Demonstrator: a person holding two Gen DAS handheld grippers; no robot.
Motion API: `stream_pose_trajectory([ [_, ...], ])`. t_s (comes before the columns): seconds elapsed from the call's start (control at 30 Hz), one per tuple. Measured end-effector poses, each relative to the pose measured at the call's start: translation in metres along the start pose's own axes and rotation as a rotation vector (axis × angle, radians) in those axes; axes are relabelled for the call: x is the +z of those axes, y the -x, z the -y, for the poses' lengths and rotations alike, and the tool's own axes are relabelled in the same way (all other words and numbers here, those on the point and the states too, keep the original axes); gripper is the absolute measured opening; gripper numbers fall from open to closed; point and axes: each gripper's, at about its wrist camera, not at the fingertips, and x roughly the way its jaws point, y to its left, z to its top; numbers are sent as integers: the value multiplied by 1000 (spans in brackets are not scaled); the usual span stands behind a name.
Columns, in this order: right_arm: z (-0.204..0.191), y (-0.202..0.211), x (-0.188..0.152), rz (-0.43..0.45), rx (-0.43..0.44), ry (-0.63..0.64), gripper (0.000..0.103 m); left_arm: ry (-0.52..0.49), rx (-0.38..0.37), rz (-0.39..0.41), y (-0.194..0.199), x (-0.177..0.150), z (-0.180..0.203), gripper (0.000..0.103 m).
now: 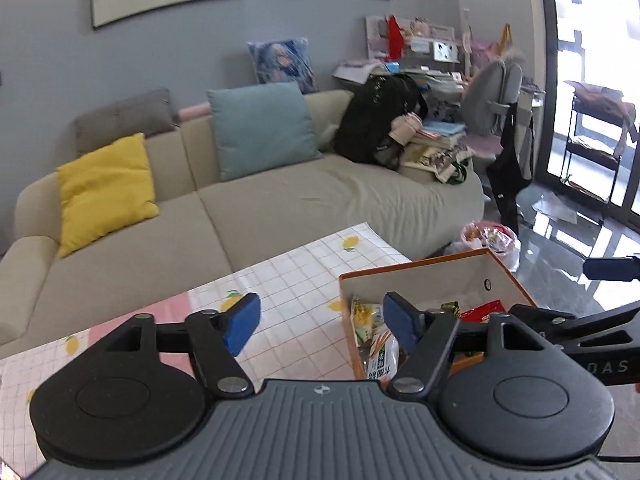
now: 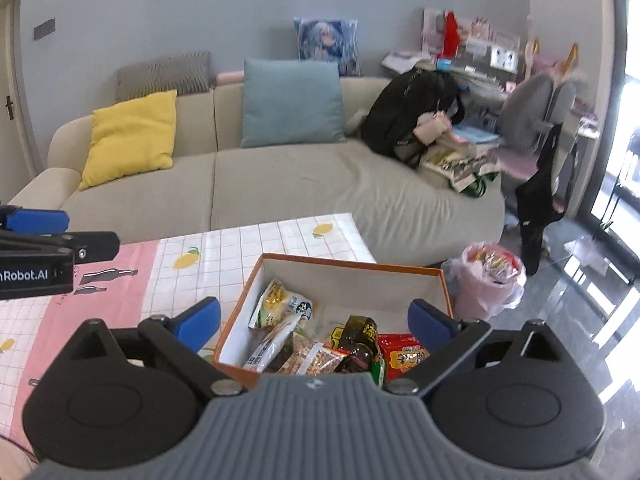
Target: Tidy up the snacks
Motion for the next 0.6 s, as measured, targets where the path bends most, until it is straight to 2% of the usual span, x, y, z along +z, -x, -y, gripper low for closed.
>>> stream_pose_trajectory([
  [0.2, -20, 28, -29, 47, -30, 52, 98, 20, 52, 3, 14, -41, 7, 87],
  [0.27, -25, 31, -35, 45, -30, 55, 98, 36, 46, -14, 14, -51, 6, 87],
  [0.4, -33, 35, -49, 62, -41, 55, 100, 104, 37, -39, 11, -62, -1, 87],
  [0.6, -44, 27, -64, 72, -79, 74, 100, 134, 42, -84, 7, -76, -6, 87],
])
